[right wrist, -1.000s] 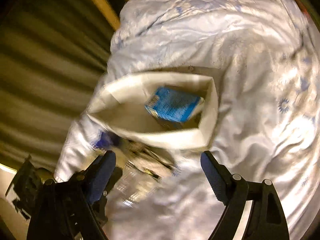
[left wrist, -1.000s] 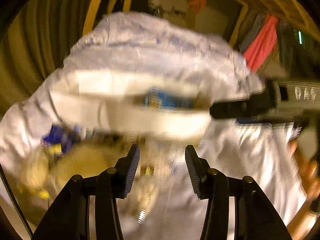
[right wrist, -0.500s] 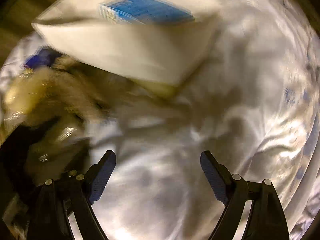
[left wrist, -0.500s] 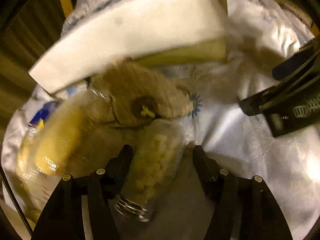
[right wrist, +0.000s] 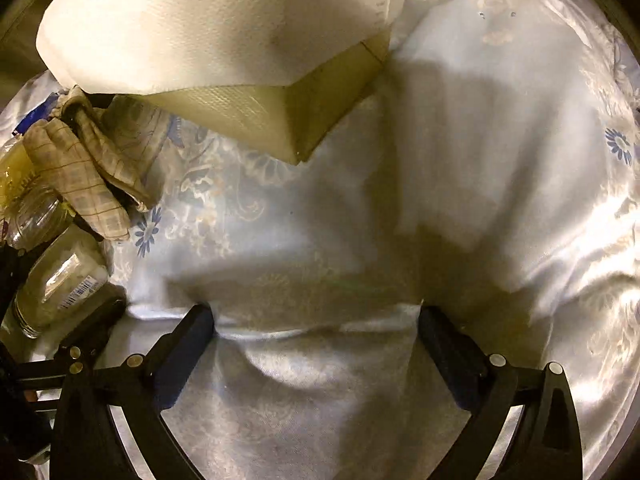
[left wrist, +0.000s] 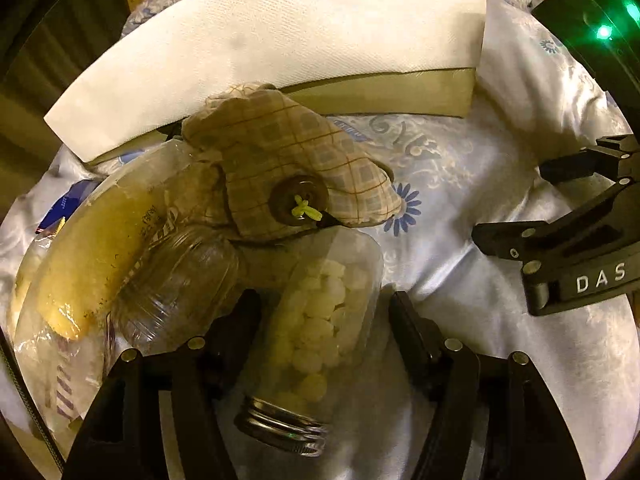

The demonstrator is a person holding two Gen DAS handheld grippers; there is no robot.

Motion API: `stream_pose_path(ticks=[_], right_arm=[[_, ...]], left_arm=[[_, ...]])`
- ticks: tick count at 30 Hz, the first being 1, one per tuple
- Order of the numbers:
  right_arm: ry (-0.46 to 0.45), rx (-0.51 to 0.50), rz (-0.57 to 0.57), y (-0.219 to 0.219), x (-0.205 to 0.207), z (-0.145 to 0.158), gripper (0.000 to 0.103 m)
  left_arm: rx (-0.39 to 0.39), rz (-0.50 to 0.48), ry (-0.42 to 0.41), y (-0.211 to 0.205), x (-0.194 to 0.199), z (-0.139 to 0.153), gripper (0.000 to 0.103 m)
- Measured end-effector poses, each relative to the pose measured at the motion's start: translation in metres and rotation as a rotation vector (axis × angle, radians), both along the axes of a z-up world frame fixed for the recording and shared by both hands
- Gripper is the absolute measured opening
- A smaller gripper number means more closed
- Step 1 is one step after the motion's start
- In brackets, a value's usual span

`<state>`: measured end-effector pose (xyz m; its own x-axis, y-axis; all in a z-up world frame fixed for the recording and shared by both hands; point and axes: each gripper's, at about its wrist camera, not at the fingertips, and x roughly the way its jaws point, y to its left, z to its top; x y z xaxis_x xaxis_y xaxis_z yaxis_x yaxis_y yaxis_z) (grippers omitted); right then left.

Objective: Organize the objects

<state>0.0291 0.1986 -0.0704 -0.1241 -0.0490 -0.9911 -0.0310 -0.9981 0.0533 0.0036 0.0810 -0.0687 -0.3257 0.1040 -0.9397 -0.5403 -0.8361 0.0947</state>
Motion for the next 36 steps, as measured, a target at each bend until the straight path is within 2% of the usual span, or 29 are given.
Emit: stream_pose_path(ticks=[1,3,5,7,10,12,13,14,16,18,20,23,24,26,27,29,30,32,34,36], right_arm=[[0.012,0.008,0.013,-0.001,0.001,0.002,0.103],[0.042,0.041,0.061,-0.008,0.006,0.008,0.100],[0.106,0.020,0.098,-0.011,0.017,0.027,0.077],[0.173,0.003,0.095,-0.006,0.028,0.051,0.070],[0.402,-0.039,0.043,0.010,0.048,0.117,0.070],[0.640,-0.155,-0.007,0.024,0.065,0.167,0.070],[0.763,-0.202,-0.042,0.029,0.073,0.183,0.070],[0.940,-0.265,-0.107,0.040,0.084,0.200,0.072],[1.100,-0.318,-0.209,0.045,0.091,0.213,0.073],[1.100,-0.257,-0.186,0.037,0.088,0.213,0.074],[1.037,-0.083,-0.105,0.005,0.067,0.207,0.074],[1.049,0.074,-0.121,-0.012,0.064,0.206,0.074],[1.064,0.079,-0.137,-0.016,0.066,0.208,0.074],[1.111,0.072,-0.179,-0.022,0.075,0.211,0.073],[1.138,0.078,-0.196,-0.018,0.073,0.206,0.073],[1.199,0.118,-0.235,-0.024,0.077,0.214,0.073],[1.214,0.127,-0.236,-0.026,0.080,0.217,0.073],[1.218,0.097,-0.215,-0.029,0.081,0.223,0.074],[1.157,0.017,-0.170,-0.029,0.071,0.222,0.073],[1.065,-0.034,-0.113,-0.034,0.060,0.218,0.074]], left_arm=[[-0.001,-0.015,0.017,0.000,0.002,0.003,0.053],[0.028,-0.053,0.064,-0.002,0.011,0.016,0.044],[0.076,-0.080,0.097,-0.007,0.018,0.030,0.043],[0.162,-0.104,0.165,-0.016,0.026,0.055,0.043],[0.313,-0.058,0.325,-0.030,0.038,0.096,0.042],[0.438,-0.013,0.471,-0.032,0.035,0.117,0.042],[0.456,-0.003,0.506,-0.032,0.032,0.124,0.042],[0.458,-0.004,0.521,-0.030,0.028,0.129,0.042],[0.454,0.013,0.548,-0.023,0.021,0.134,0.042],[0.473,0.031,0.559,-0.030,0.031,0.138,0.036],[0.535,0.001,0.562,-0.039,0.043,0.134,0.032],[0.617,-0.003,0.593,-0.051,0.063,0.131,0.032],[0.626,0.022,0.607,-0.055,0.063,0.128,0.032],[0.633,0.078,0.626,-0.065,0.066,0.125,0.024],[0.635,0.129,0.651,-0.071,0.067,0.127,0.014],[0.604,0.240,0.698,-0.078,0.069,0.127,0.013],[0.583,0.278,0.701,-0.080,0.068,0.125,0.014],[0.613,0.251,0.656,-0.082,0.063,0.120,0.021],[0.612,0.232,0.630,-0.078,0.060,0.115,0.036],[0.573,0.237,0.631,-0.073,0.060,0.113,0.039]])
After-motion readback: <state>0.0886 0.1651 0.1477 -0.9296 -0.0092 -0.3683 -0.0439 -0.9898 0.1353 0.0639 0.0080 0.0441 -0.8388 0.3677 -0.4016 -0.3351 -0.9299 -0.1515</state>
